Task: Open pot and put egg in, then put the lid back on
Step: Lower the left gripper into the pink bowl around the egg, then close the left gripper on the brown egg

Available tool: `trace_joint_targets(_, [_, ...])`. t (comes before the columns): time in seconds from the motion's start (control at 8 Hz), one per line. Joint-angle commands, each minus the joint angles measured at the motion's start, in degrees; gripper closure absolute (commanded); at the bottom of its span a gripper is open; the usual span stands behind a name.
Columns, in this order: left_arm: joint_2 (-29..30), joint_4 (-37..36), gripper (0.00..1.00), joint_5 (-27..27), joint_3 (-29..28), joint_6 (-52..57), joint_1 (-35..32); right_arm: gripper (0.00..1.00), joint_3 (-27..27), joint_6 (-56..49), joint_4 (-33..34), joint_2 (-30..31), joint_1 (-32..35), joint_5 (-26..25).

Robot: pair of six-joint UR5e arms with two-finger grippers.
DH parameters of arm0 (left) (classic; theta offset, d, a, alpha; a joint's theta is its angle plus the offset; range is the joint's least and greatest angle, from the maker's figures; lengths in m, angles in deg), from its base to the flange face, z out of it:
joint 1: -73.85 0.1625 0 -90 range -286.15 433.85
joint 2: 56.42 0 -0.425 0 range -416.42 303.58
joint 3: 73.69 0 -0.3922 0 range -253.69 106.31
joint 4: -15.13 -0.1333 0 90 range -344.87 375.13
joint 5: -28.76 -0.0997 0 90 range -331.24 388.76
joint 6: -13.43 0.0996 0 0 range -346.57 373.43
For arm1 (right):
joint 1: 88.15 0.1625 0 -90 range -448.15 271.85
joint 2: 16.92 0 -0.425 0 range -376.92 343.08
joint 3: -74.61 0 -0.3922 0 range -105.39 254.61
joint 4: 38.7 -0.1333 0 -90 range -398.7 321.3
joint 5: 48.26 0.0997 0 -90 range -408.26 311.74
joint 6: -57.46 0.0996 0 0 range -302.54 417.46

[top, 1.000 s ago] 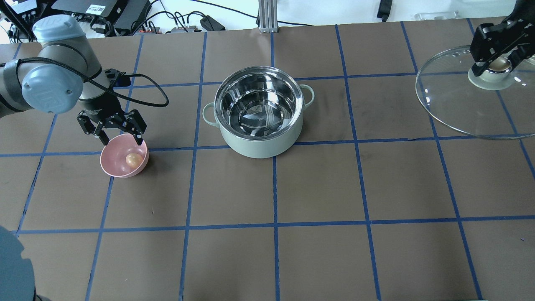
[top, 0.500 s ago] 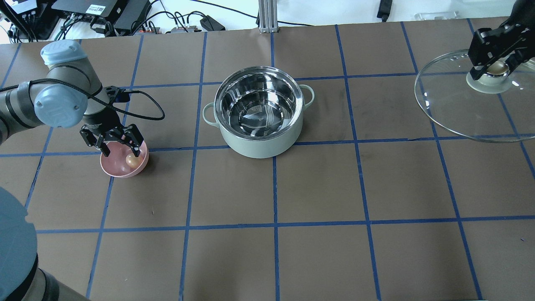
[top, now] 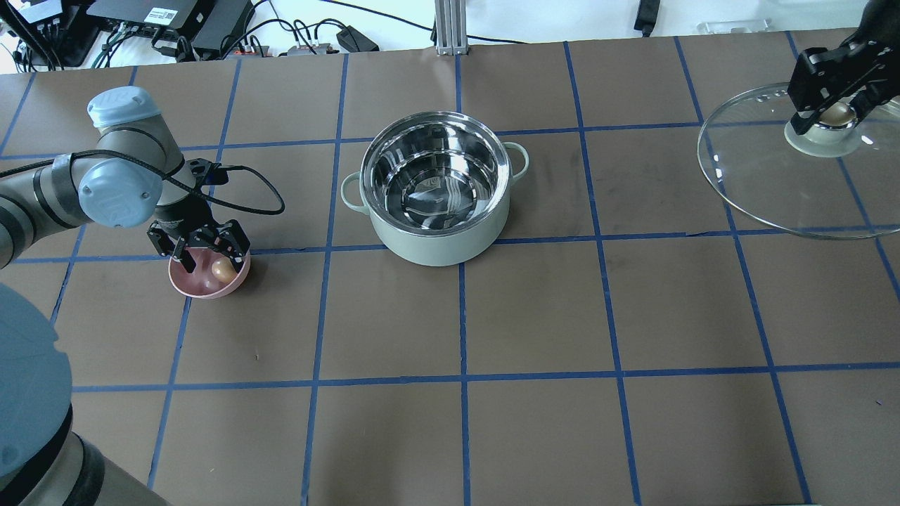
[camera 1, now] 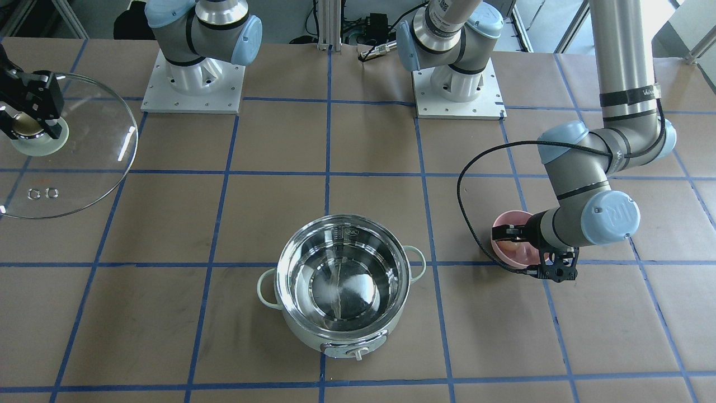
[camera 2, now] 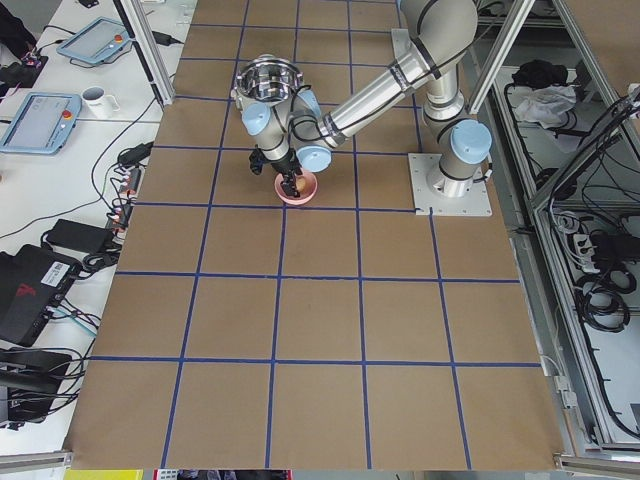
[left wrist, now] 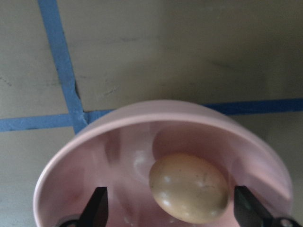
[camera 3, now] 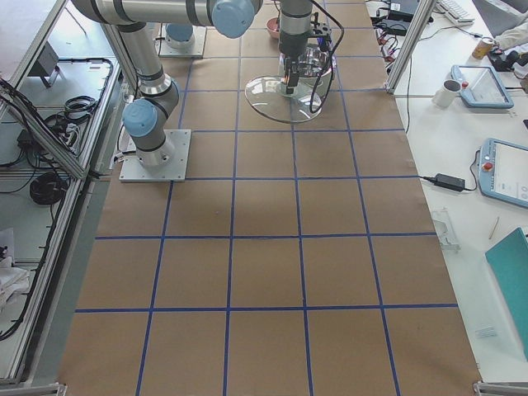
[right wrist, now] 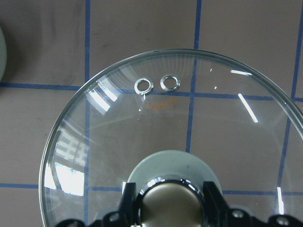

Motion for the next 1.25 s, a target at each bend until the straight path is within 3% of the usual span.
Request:
trace_joint_targets(0.0, [0.74,-0.2,0.2,0.59,0.13,0.05,0.01,1.0,0.0,-0.11,-0.04,0.02,0.0,0.13])
trace_joint_targets(0.12, [0.92,-0.2,0.31,0.59,0.04,0.05,0.01,1.0,0.0,-0.11,-0.13,-0.07,0.0,0.04])
trace_joint_targets(0.25, [1.01,-0.2,0.49,0.59,0.04,0.05,0.01,1.0,0.0,-0.28,-0.13,-0.16,0.0,0.04])
trace_joint_targets(0.38, [1.01,-0.2,0.74,0.67,0.04,0.05,0.01,1.0,0.0,-0.89,-0.13,-0.16,0.0,0.04])
trace_joint_targets(0.62, [1.01,-0.2,0.92,0.68,0.04,0.84,0.01,1.0,0.0,-0.99,-0.39,-0.07,0.0,-0.04])
trace_joint_targets(1.12, [0.75,0.41,0.93,0.68,-0.31,2.16,0.27,1.0,-0.09,-0.9,-0.22,0.1,0.0,0.13])
